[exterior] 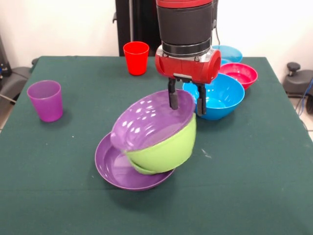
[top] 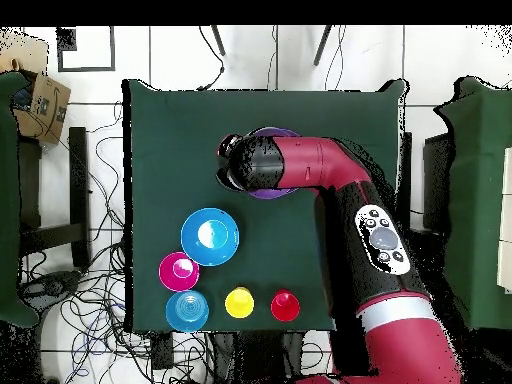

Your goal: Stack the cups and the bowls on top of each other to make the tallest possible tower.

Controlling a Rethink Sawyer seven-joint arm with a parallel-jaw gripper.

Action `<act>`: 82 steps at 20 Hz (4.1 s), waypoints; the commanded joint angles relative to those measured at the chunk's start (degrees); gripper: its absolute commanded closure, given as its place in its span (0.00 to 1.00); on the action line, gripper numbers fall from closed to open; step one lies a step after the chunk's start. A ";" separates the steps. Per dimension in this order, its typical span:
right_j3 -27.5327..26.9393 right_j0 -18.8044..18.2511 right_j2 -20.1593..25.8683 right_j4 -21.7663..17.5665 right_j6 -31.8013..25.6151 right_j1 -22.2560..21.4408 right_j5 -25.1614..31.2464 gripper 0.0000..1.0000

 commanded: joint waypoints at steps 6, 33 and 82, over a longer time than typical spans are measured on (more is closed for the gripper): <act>0.98 0.96 1.23 -1.86 -5.64 -0.37 3.85 0.00; 1.36 1.18 1.19 -1.95 -5.01 -0.36 2.78 0.00; 1.89 -2.27 2.07 -1.67 -10.18 -4.04 7.86 0.00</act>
